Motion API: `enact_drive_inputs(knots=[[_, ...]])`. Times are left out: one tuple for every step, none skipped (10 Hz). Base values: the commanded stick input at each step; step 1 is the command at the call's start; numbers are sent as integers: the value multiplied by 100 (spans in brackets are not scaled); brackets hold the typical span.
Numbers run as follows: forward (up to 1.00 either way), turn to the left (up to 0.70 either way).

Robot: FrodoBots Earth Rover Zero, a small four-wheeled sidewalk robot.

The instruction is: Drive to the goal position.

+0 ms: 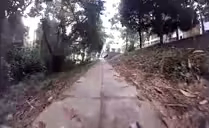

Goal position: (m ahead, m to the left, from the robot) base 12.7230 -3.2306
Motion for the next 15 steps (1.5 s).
enact_drive_inputs(knots=[[70, -3], [70, -13], [70, -13], [70, -13], [70, -13], [70, -13], [70, -13], [70, -13], [70, -13], [70, -13], [70, -13], [70, -13], [70, -13], [70, -12], [70, 0]])
